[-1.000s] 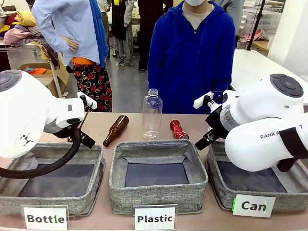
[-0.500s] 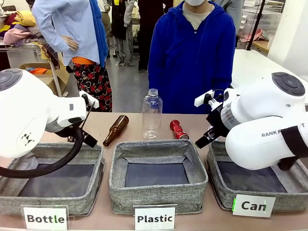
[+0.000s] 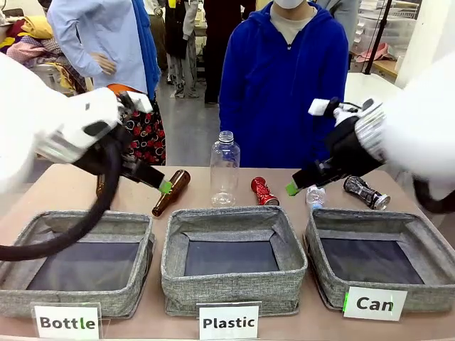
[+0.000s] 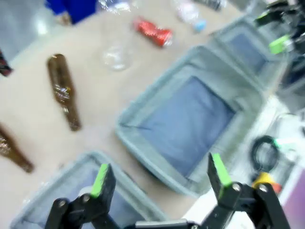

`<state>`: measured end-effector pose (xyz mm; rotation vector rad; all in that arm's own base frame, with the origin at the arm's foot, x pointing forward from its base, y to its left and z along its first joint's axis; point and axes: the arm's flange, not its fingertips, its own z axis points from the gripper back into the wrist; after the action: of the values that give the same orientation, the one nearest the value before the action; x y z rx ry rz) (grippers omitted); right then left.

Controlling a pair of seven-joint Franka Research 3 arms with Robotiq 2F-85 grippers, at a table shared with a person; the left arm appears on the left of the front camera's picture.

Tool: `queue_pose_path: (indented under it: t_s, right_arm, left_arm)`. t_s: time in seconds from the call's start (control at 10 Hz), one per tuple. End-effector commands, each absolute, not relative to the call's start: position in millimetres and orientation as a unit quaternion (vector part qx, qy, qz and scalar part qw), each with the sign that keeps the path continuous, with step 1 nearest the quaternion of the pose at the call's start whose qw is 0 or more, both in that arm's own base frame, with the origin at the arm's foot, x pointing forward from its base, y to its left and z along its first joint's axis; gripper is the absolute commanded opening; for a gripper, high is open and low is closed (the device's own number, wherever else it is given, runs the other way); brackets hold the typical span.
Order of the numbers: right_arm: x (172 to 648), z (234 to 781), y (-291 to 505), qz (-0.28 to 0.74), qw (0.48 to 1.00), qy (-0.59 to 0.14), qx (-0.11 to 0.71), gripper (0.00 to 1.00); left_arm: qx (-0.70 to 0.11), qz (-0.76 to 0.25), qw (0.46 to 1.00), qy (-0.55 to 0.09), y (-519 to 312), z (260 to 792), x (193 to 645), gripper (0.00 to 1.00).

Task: Sort the can waste into the basket.
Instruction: Pick up the can waste from the table and place it in the right Fabric basket.

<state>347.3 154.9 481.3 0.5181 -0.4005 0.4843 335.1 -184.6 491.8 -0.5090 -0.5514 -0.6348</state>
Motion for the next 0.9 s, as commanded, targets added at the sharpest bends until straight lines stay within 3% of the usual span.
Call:
queue_pose_path:
  t_s: [0.0, 0.3, 0.8]
  right_arm:
    - [341, 498, 103, 0.237, 0.902, -0.123, 0.338, 1.0]
    - [311, 499, 9, 0.195, 0.86, -0.165, 0.442, 1.0]
    - [275, 453, -128, -0.022, 0.813, -0.26, 0.52, 1.0]
  left_arm:
    - [-0.327, -0.298, 0.873, -0.206, -129, 515, 325, 1.0]
    - [-0.45, -0.256, 0.825, -0.225, -27, 516, 304, 1.0]
    - [-0.534, -0.012, 0.791, -0.297, 72, 459, 281, 1.0]
